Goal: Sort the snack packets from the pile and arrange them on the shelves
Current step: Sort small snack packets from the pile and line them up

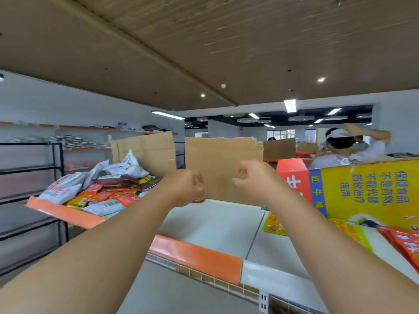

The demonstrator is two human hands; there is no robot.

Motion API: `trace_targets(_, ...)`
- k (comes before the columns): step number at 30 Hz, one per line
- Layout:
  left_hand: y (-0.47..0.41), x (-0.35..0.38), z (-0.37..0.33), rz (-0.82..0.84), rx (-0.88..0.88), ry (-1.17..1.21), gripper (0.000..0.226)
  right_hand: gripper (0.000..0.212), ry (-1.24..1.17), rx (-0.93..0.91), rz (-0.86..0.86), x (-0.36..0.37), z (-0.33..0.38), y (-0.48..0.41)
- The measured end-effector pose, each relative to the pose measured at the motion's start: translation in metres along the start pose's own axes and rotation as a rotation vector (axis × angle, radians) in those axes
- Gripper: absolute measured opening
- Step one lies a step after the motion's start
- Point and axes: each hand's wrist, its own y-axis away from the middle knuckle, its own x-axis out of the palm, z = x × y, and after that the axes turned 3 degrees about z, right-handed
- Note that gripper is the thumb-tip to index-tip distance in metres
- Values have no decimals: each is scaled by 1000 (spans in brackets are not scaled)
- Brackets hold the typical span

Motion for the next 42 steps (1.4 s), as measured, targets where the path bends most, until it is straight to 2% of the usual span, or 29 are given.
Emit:
trace_targets(4,17,-24,56,-32,-60,-55,19,10,-89,-34,99,25,35,-21)
trace_targets(9,19,-31,111,-10,-129,-89,27,18,-64,-35,178,50,66,-41)
trace_targets(13,4,-26,144,23,-127,-78,33,18,-30,-5,215,67,84,-64)
trace_targets(19,-43,-6,186,69,-30,-5,27,11,-32,80,251,112,95,-107)
trace_targets(25,-99,28,203,149,112,5,19,17,64,181,334,156,96,-153)
trace_targets(27,-113,36,204,161,149,45,16,19,165,206,436,169,97,-164)
trace_targets(30,-131,48,203,214,187,43,23,23,316,251,579,186,96,-174)
trace_targets(34,-142,62,201,343,209,-43,32,9,352,243,567,215,80,-174)
trace_targets(36,-144,67,203,350,222,-58,37,20,400,242,567,226,71,-173)
trace_targets(39,-144,76,206,340,243,-83,38,16,390,244,561,227,66,-170)
trace_targets(42,-144,78,205,350,256,-89,32,33,399,261,564,224,61,-169)
